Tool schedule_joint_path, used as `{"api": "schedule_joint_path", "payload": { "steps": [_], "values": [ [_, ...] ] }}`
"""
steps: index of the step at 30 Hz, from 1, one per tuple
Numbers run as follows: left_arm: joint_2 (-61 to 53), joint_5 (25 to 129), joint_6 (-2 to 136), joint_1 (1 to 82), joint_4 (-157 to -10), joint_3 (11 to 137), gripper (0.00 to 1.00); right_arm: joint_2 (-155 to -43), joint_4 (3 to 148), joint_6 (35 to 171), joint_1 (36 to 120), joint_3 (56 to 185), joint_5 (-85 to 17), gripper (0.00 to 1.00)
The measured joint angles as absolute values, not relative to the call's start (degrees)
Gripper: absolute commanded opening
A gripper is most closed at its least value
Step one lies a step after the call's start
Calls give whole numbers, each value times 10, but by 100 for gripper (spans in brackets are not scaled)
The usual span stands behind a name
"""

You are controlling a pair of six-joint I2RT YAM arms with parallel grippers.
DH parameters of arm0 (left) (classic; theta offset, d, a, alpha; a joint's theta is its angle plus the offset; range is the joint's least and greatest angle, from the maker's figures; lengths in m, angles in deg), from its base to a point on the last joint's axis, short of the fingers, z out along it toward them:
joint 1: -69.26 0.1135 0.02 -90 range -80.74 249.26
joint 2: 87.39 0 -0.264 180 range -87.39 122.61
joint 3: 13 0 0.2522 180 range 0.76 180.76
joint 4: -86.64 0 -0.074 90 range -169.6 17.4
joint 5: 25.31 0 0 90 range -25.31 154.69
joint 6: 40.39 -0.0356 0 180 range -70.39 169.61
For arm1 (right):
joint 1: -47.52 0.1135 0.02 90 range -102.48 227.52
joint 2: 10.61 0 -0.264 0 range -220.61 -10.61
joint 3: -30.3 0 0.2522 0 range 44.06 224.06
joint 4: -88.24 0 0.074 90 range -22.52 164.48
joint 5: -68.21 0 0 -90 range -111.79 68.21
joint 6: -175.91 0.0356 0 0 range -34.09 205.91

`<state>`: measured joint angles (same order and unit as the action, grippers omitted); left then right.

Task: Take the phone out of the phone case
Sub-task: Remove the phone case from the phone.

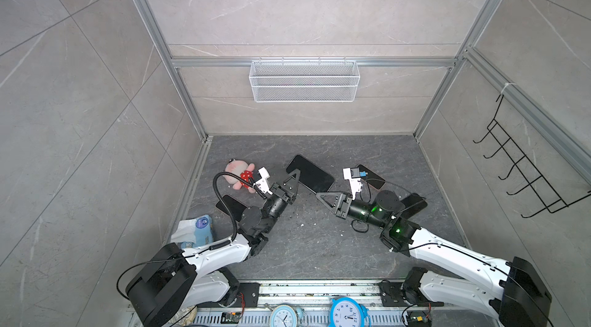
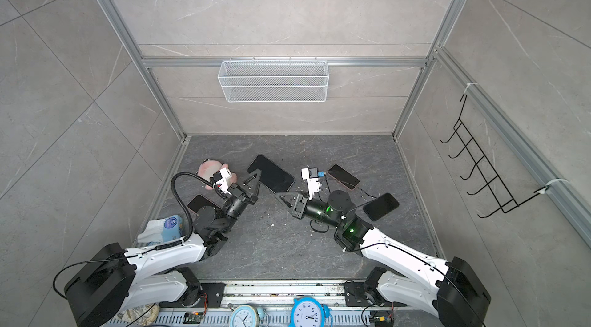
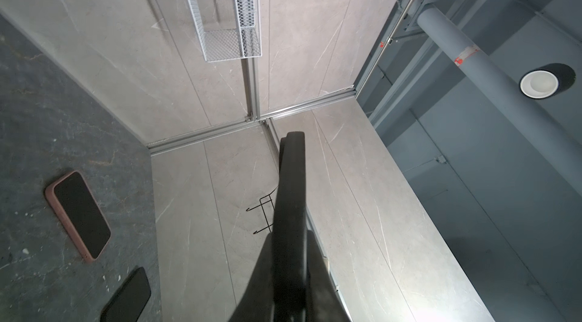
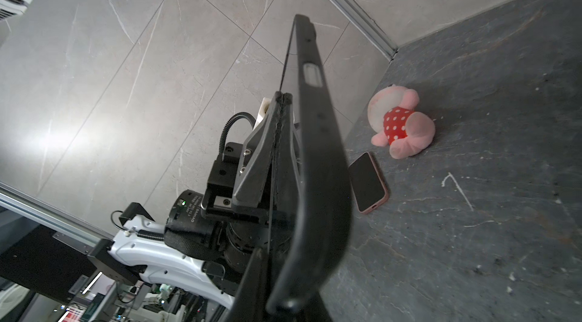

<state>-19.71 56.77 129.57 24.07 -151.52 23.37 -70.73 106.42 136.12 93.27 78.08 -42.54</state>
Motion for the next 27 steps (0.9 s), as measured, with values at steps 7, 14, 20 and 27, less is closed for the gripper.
{"api": "schedule_joint_path", "payload": {
  "steps": [7,14,20,27],
  "values": [
    [-259,580,1322,232,-1347,277,0,-669,1038,1256,941,773,-400,0],
    [-273,587,1337,233,-1265,307,0,-664,1024,1168,946,776,-380,1],
    [-290,592,1339,233,-1216,321,0,-654,1011,1115,949,777,-369,5],
    [-291,595,1338,233,-1186,338,0,-648,1010,1079,950,777,-359,16]
  ]
}}
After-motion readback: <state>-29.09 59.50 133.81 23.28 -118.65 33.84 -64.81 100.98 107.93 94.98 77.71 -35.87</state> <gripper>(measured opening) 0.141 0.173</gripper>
